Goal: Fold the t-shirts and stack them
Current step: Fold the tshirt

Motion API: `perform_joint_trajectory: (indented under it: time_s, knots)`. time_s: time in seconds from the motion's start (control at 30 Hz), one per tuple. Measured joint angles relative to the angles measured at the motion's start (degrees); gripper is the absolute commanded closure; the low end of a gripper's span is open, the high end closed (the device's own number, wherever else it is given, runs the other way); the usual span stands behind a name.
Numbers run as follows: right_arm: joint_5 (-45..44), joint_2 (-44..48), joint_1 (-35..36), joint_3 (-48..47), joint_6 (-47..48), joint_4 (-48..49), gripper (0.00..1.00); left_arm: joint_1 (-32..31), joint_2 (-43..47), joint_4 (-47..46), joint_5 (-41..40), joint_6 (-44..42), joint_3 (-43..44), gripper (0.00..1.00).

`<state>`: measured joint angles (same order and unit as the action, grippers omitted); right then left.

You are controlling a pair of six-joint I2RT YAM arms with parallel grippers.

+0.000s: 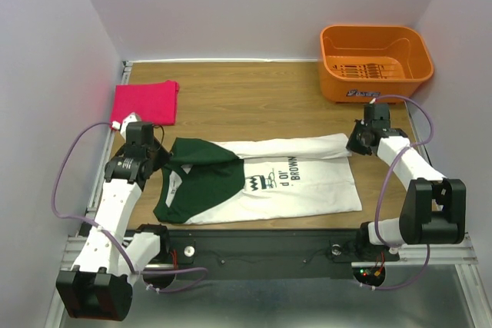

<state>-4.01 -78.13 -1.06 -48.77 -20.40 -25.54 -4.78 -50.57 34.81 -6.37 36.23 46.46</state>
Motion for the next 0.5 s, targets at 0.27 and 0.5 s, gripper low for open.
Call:
perform_joint_trajectory:
  time_s: [0.27,0.5]
  knots:
    - [-0.26,-0.22,0.0,1.46,-1.29,-0.07,0.9,0.0,4.0,1.36,0.39,5.27,-4.37,1.0]
    - [-0.28,-5.29,0.0,2.58,-2.36,-0.59,0.8,0.0,5.7,0.98,2.29,8.92,-9.27,1.0]
